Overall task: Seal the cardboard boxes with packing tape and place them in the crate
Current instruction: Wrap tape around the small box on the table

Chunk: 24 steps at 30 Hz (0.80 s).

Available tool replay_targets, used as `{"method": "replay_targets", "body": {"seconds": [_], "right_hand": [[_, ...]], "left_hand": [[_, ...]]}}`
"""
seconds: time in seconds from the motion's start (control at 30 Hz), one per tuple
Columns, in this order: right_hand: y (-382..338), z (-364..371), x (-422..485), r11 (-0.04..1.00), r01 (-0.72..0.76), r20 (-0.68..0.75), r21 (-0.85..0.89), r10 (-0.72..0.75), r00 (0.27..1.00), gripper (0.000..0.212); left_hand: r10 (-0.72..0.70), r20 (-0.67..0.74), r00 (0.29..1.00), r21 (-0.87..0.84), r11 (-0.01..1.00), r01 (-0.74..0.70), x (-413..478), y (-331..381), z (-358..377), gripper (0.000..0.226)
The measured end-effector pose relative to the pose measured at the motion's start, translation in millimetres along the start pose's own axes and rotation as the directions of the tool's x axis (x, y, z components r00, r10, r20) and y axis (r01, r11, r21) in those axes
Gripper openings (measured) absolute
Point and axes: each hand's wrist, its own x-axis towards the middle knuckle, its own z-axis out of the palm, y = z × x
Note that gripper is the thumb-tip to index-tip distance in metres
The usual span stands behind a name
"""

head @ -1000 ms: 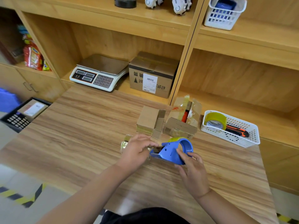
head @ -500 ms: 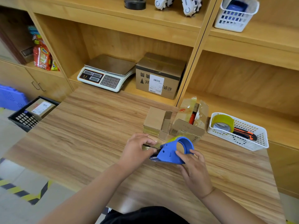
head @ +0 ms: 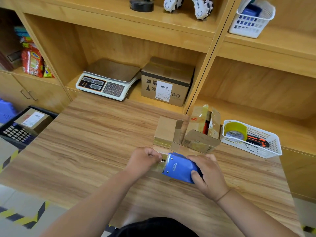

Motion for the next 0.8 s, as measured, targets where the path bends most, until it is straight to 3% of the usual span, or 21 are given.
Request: {"method": "replay_targets", "body": {"seconds": [0.17,0.33,0.5,0.6,0.8], "right_hand": [[-3,1,15,0.999,-0.044,-0.001,-0.008,0.044,0.999,0.028],[2,-6,19,0.972,-0.226,0.061,-0.059,0.229,0.971,0.048],[-1,0,38,0.96,-0.241,0.159,-0.145,0.263,0.951,0.02],[3,-3,44,0.949,-0.235,0.184,-0.209,0.275,0.944,0.016],[3,-2,52,0.926,-0.222,0.251,-0.305,0.303,0.919,0.015]], "left_hand": [[-0.065,0.019,0.998,-0.073,0.995,0.066,5,-4,-10,0.012],[-0.131,0.005,0.991,-0.143,0.981,0.13,17,-10,-44,0.017],[-0.184,0.035,0.982,-0.126,0.974,0.187,30,-19,-60,0.015],[-0.226,-0.037,0.973,-0.142,0.965,0.219,37,-25,-75,0.015],[-0.266,-0.004,0.964,-0.144,0.954,0.262,39,-41,-74,0.014]]}}
